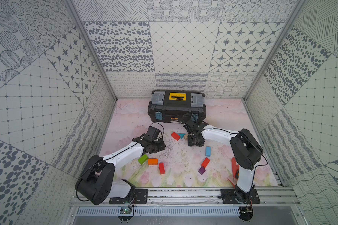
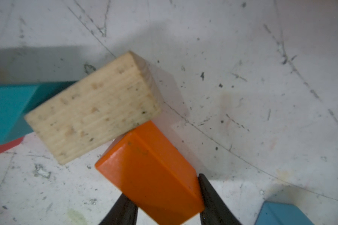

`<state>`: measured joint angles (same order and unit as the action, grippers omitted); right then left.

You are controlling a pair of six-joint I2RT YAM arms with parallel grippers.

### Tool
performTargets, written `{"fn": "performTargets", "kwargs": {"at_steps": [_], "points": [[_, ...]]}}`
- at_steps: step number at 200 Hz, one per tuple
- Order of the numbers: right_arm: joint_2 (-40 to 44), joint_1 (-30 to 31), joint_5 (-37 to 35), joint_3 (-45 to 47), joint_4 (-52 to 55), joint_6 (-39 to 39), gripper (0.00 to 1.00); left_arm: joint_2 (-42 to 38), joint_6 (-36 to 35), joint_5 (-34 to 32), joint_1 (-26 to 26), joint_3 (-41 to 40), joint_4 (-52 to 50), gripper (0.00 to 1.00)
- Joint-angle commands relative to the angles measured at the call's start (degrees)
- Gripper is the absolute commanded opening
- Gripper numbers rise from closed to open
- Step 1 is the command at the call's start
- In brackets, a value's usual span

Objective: Assemble a heart with building blocks
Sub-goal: Assemble the building block at the center of the board, then adjust the building block at the center of the board.

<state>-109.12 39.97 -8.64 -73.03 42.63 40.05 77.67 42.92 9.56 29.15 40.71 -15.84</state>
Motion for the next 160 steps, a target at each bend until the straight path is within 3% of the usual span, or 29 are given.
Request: {"fn": "performTargets", "kwargs": {"at_steps": [1,43,65,105,126,160], "points": [[0.0,-0.4,-1.0,-1.3,-0.2,1.0,0.49,-0.6,-1.4,-0.7,-0.3,-0.4,-0.9,0.36],[0.8,-0.3,-0.6,-1.4,-0.5,0.4,0.5,-0.7,-1.4,-0.5,-0.3,-0.3,-1.0,0.37],[3.1,-0.1,0.6,-0.4,-0.8,-0.6,0.55,-1.8,-1.4,-0.7,-0.3,0.0,-2.8,0.42],[13.6,1.5,-1.4,3.5,0.7,-2.5,0.67,-8.2,-0.4,-7.6,-0.4,2.0,-16.4,0.5],[19.5,1.6,-2.7,5.7,2.1,-2.5,0.69,-13.5,3.7,-11.9,-0.5,1.5,-26.0,0.55],[24.1,1.6,-2.3,8.7,2.2,-2.7,0.74,-23.3,13.1,-10.0,-0.5,-4.3,-34.2,0.59]]}}
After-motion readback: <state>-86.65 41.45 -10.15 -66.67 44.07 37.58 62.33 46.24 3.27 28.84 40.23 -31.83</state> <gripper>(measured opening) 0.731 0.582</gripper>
